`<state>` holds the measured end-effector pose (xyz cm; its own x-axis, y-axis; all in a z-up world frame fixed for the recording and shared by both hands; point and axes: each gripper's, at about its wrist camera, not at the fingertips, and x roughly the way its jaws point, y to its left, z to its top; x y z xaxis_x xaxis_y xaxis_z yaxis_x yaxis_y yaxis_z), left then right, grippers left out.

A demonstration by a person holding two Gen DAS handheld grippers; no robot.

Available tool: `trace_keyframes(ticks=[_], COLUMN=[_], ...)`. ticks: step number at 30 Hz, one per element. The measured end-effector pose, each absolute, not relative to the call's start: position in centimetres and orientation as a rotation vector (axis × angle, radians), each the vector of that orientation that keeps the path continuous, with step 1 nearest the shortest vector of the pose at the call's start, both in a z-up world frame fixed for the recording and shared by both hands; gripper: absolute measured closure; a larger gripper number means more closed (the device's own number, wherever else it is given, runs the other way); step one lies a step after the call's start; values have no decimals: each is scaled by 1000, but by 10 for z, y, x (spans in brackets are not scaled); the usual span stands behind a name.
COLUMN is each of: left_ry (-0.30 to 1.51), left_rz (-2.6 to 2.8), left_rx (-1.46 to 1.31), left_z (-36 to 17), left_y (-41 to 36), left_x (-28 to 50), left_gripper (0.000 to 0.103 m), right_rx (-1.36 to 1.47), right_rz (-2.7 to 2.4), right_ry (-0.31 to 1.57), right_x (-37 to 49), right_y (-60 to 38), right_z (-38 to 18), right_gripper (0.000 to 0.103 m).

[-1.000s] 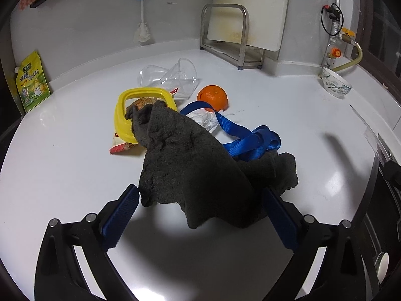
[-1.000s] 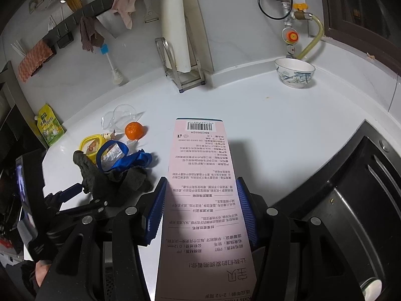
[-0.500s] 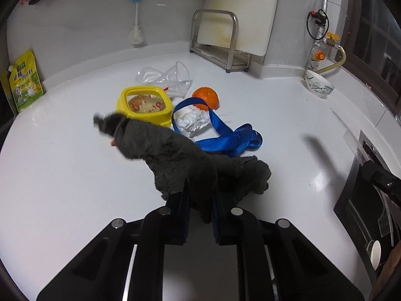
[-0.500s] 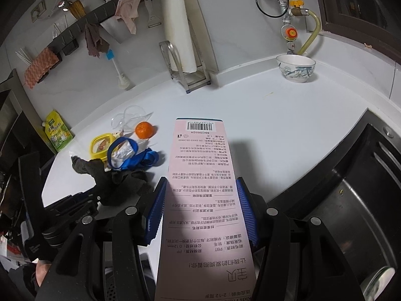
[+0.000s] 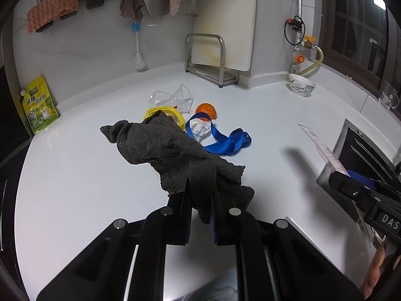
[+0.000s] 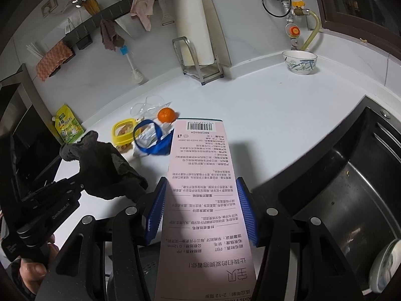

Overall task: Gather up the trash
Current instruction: 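Carry the cloth and receipt over the bin and open both tools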

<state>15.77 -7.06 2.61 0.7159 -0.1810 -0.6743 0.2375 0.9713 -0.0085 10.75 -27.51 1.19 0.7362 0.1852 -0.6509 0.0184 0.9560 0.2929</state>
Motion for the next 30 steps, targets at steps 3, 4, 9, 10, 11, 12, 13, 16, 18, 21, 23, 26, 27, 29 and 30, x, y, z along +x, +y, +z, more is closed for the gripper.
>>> trace_keyframes(ticks=[3,4,9,10,11,12,13,16,18,21,23,26,27,29,30], left_ry=[727,721,709,707,705,707,710,712,710,704,708,717,722,733,738], left_rz=[-246,-249,-279,-284,-287,-296,-305,-324,-337,-357,-370,-388,-394,-412,-419], left_rx=[91,96,107,111,114,114,114,123,132,142,145,150,150,145,145], left_z=[30,31,34,34,33,32,31,28,26,21,16,5,1,-6,-9], left_y=[-67,-66,-60,-60,-59,-58,-57,-54,-52,-48,-47,-44,-43,-42,-42], left_x=[141,134,102,96,91,84,78,60,47,28,20,6,1,-5,-9], left_gripper=[91,91,91,91,91,91,91,91,91,91,91,91,91,91,91], right_rx=[303,308,319,328,332,336,344,374,369,354,342,323,327,328,326], right_rz=[87,83,59,55,49,44,36,30,15,-13,-34,-52,-47,-46,-47], right_ry=[733,728,720,717,714,712,710,716,717,715,715,731,731,747,760], right_x=[92,85,51,42,34,29,19,-1,-13,-33,-45,-62,-67,-74,-78], right_y=[-270,-269,-260,-257,-255,-254,-251,-246,-240,-232,-227,-219,-217,-214,-212], right_z=[12,13,12,11,10,10,8,1,-2,-7,-13,-26,-30,-40,-45], right_gripper=[50,50,50,50,50,50,50,50,50,50,50,50,50,50,50])
